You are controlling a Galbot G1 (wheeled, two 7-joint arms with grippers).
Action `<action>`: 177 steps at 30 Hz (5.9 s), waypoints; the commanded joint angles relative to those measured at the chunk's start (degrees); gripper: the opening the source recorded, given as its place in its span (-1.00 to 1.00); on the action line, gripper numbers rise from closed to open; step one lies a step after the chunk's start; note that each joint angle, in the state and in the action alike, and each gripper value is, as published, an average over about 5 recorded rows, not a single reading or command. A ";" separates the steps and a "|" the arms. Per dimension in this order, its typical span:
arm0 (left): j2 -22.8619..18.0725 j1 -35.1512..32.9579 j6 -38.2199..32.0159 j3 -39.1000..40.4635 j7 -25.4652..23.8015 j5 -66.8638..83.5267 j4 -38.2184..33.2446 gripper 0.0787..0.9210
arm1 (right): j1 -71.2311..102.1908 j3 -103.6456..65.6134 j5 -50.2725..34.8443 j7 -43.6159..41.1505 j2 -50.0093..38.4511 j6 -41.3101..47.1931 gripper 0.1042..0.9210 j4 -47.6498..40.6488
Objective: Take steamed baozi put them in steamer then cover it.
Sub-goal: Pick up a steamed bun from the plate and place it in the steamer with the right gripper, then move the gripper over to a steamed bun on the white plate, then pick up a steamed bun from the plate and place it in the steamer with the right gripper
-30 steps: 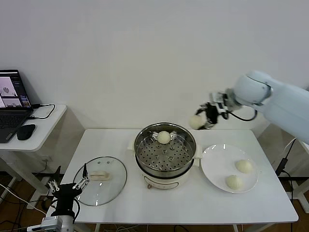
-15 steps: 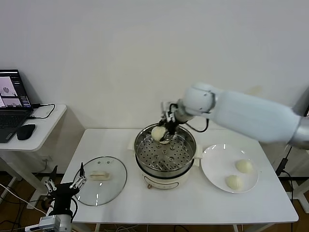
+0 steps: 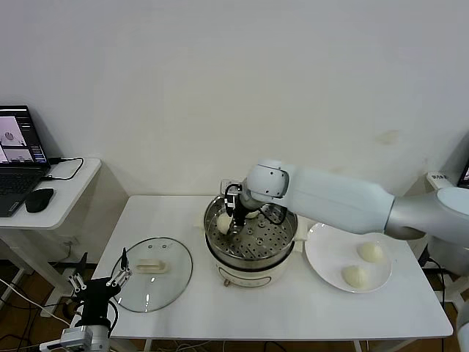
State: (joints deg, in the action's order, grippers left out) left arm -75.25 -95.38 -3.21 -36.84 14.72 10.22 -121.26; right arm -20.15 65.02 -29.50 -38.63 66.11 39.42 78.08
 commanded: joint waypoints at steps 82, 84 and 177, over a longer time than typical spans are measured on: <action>0.27 -0.22 0.11 1.42 -0.24 -1.09 2.60 0.77 | 39.61 -34.47 38.81 -20.98 -37.30 -27.90 0.69 2.31; 0.28 -0.22 0.11 1.42 -0.24 -1.09 2.62 0.77 | 39.86 -34.55 38.88 -20.97 -37.14 -27.72 0.66 2.22; -1.96 -1.16 -0.44 -0.61 0.56 -1.73 -0.56 0.77 | -6.80 8.42 36.45 -18.56 -11.69 -58.46 0.18 14.79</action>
State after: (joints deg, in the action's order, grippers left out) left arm -77.14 -96.59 -3.63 -37.59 15.28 8.57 -121.90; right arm -26.85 72.54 5.81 -57.47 54.50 -16.24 91.75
